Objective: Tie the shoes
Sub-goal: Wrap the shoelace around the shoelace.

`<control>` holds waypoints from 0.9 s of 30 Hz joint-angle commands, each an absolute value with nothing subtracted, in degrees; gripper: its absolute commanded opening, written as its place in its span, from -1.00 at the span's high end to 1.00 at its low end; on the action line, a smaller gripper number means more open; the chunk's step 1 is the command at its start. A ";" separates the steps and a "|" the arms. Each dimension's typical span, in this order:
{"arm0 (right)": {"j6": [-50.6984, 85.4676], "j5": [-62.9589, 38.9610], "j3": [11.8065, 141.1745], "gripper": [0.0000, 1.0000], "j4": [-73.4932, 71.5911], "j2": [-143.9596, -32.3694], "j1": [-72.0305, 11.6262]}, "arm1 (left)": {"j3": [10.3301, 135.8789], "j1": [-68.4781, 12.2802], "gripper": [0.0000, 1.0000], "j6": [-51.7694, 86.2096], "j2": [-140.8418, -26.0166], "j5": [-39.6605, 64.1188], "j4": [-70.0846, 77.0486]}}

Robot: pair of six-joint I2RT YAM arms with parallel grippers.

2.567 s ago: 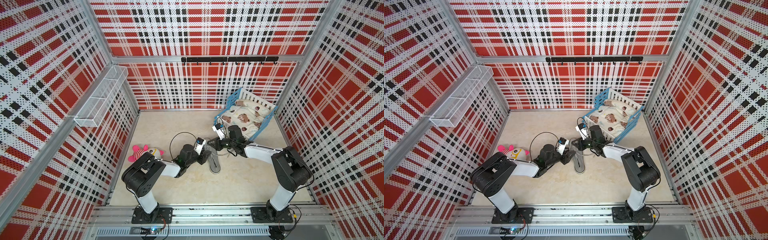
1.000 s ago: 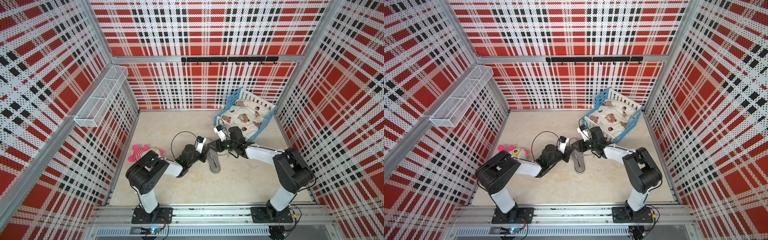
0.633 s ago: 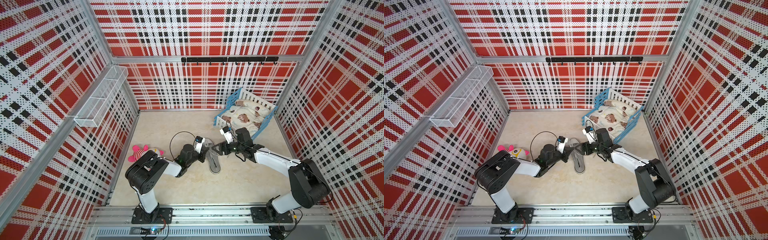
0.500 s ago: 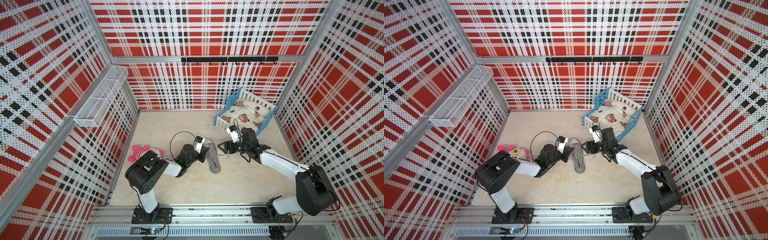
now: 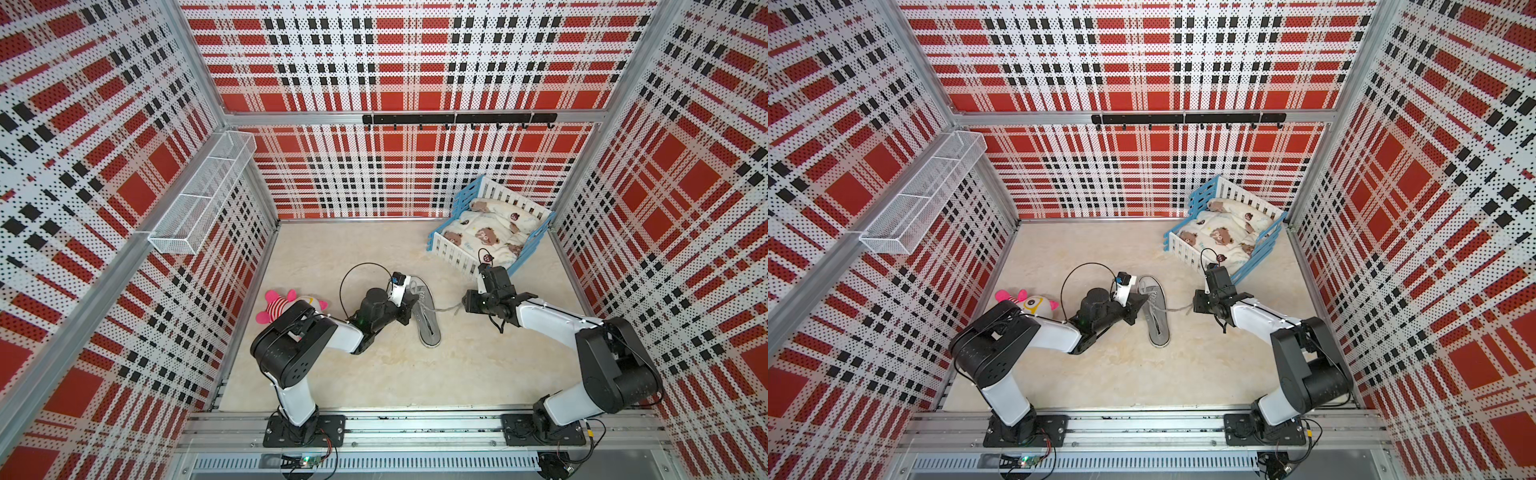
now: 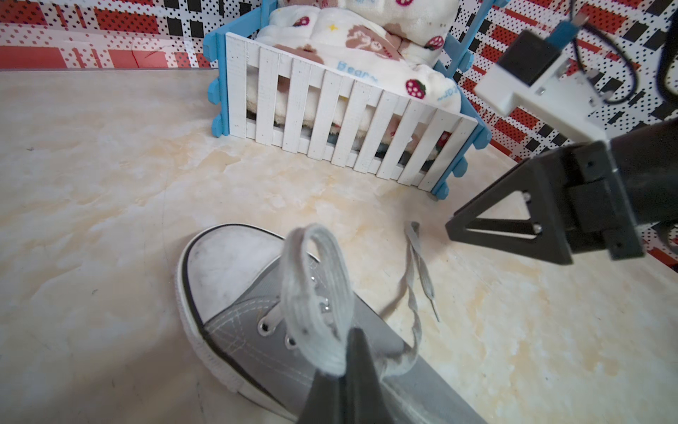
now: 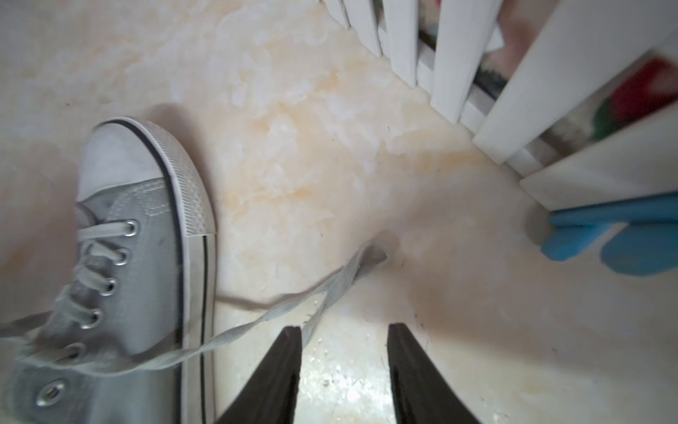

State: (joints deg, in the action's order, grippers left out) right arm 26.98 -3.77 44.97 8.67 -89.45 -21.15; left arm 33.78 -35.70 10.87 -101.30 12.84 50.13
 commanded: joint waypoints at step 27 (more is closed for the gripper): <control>26.34 5.07 49.65 0.40 11.25 -97.68 -28.39 | 34.28 -36.01 1.00 10.32 -100.81 13.62 51.06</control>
